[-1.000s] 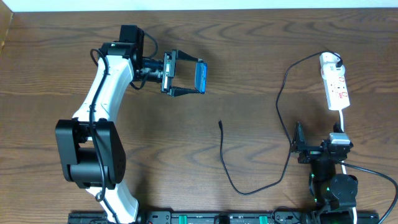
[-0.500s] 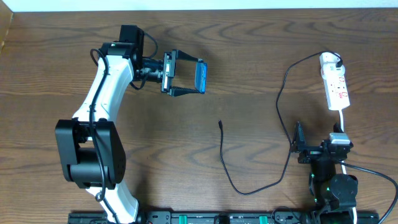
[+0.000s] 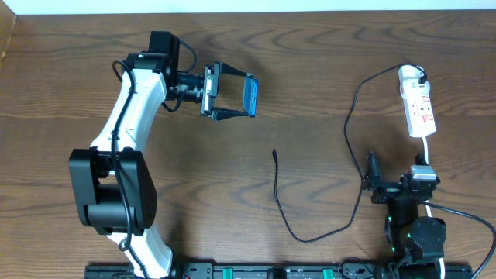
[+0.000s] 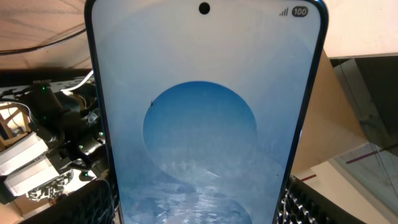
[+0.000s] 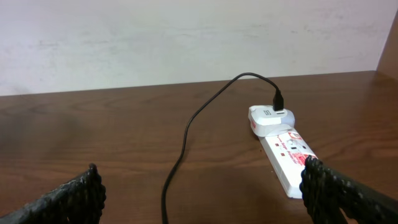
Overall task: Plug charger to phone and switch on socket
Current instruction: 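Rotate the held phone with the left gripper toward the table center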
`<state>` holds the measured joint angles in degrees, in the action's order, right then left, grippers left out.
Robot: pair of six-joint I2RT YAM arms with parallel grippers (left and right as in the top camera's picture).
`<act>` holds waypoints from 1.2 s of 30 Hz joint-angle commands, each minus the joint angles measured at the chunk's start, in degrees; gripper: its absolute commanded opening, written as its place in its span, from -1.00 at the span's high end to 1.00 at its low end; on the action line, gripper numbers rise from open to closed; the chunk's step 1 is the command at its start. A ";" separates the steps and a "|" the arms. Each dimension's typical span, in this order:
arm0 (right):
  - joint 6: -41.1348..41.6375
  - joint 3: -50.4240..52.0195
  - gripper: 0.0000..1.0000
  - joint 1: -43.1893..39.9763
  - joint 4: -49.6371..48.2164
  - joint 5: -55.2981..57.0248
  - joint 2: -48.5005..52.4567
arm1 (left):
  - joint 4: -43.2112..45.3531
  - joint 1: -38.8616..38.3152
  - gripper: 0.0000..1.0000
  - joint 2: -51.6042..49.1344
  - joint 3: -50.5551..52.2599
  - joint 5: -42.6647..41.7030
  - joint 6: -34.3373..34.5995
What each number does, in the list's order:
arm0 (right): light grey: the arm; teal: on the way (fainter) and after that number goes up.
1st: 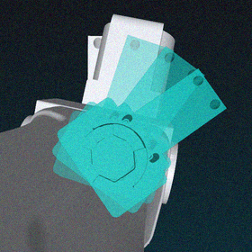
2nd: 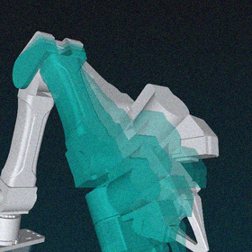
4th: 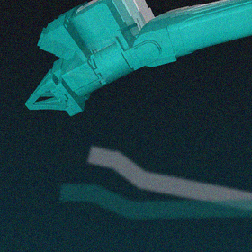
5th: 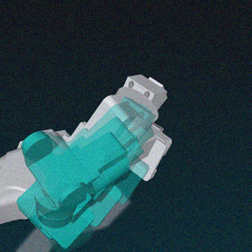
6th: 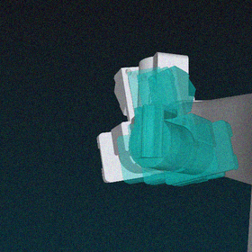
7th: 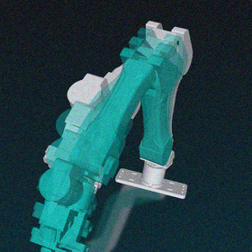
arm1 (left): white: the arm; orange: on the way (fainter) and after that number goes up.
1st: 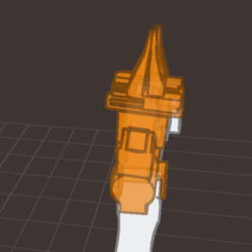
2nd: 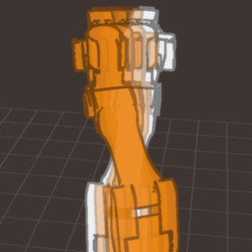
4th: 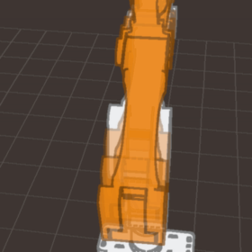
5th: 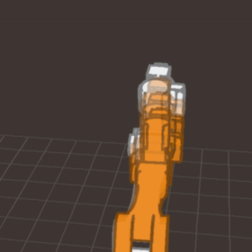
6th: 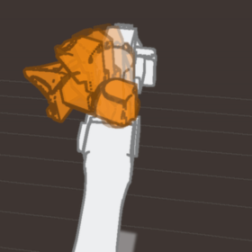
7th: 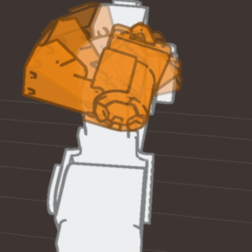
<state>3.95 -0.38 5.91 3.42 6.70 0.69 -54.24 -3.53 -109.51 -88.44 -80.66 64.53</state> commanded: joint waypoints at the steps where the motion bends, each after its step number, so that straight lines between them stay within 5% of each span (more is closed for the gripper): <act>1: 0.50 0.07 -0.99 0.20 0.24 0.26 -0.39 | -0.35 0.09 0.85 1.86 -0.52 -1.81 -0.66; 13: 0.50 0.07 -0.98 0.20 0.22 0.26 -0.39 | -0.37 0.09 0.85 1.86 -0.50 16.74 -0.63; 28: 0.50 0.07 -0.98 0.20 0.22 0.26 -0.39 | -0.39 0.09 0.85 1.86 -0.50 54.36 -0.61; 36: 0.50 0.07 -0.98 0.20 0.24 0.26 -0.39 | -0.37 0.09 0.85 1.86 -0.50 62.51 -0.61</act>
<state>3.95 -0.38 5.91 3.42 6.70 0.69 -54.24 -3.53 -109.51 -88.44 -24.12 64.45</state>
